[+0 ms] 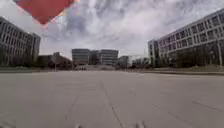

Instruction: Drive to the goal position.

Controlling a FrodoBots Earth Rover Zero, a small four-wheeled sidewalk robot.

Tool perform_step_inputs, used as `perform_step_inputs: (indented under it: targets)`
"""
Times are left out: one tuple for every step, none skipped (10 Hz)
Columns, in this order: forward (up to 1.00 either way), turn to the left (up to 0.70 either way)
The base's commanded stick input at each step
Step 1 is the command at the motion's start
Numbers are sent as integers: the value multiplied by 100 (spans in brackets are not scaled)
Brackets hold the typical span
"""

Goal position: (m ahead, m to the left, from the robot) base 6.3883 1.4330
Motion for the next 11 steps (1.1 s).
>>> perform_step_inputs:
  targets:
    - [70,14]
    - [70,14]
    - [70,14]
    - [70,14]
    - [70,14]
    - [70,14]
    - [70,14]
    - [70,14]
    - [70,10]
    - [70,3]
    - [70,0]
